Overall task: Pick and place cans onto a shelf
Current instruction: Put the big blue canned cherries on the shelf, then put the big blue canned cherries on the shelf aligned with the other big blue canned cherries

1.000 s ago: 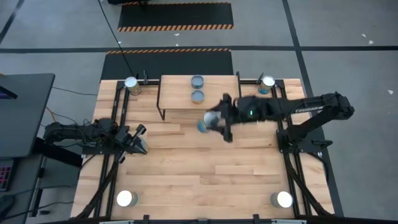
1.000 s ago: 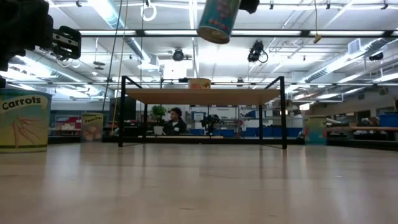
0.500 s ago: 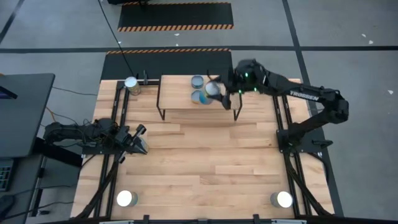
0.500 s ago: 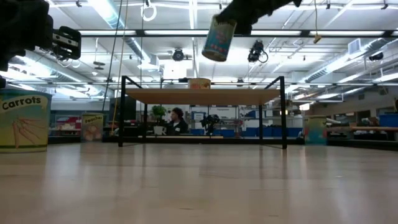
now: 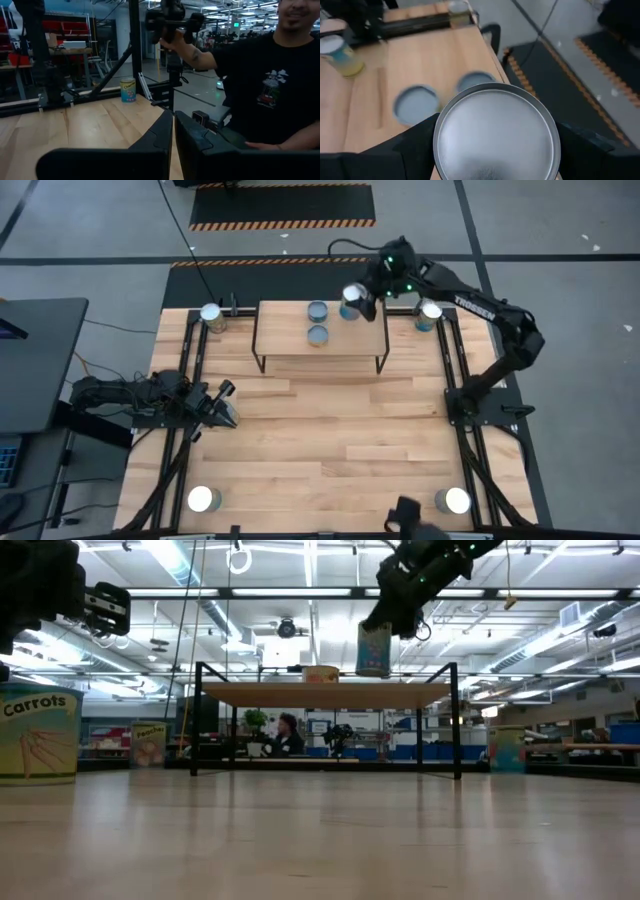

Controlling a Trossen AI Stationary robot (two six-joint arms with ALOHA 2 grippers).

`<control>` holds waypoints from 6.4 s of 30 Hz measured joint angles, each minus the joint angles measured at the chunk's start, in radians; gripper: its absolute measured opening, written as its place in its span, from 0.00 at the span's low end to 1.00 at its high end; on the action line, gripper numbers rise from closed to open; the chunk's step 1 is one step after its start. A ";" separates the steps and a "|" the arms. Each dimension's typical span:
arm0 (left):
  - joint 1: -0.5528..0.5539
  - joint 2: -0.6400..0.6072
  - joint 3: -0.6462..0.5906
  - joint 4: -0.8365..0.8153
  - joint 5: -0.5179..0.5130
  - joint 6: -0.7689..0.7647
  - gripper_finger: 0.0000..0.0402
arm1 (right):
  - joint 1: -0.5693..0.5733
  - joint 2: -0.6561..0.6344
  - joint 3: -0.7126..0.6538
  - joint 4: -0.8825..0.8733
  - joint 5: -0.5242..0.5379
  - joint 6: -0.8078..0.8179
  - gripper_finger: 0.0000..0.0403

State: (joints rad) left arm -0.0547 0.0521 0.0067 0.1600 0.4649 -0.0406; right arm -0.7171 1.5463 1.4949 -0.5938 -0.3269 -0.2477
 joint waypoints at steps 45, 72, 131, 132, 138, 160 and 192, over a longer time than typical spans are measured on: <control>0.000 0.000 0.000 0.000 0.000 0.000 0.07 | -0.090 -0.026 -0.115 -0.027 -0.012 -0.022 0.84; 0.000 0.000 0.000 0.000 0.000 0.000 0.07 | -0.029 -0.157 -0.077 -0.029 0.034 -0.014 0.99; 0.000 0.000 0.000 0.000 0.000 0.000 0.07 | -0.066 -0.530 -0.510 -0.510 0.682 0.683 0.95; 0.000 0.000 0.000 0.000 0.000 0.000 0.07 | -0.052 -0.538 -0.520 -0.543 0.659 0.691 0.94; 0.000 0.000 0.000 0.000 0.000 0.000 0.07 | 0.092 -0.618 -0.529 -0.725 0.588 0.769 0.92; 0.000 0.000 0.000 0.000 0.000 0.000 0.07 | 1.230 -0.459 -0.528 -0.387 0.285 1.489 0.88; 0.000 0.000 0.000 0.000 0.000 0.000 0.07 | 1.710 0.208 0.035 -0.379 0.217 1.430 0.87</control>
State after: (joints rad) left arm -0.0547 0.0521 0.0067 0.1604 0.4648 -0.0406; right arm 0.9925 1.7543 1.5300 -0.9726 -0.1101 1.1827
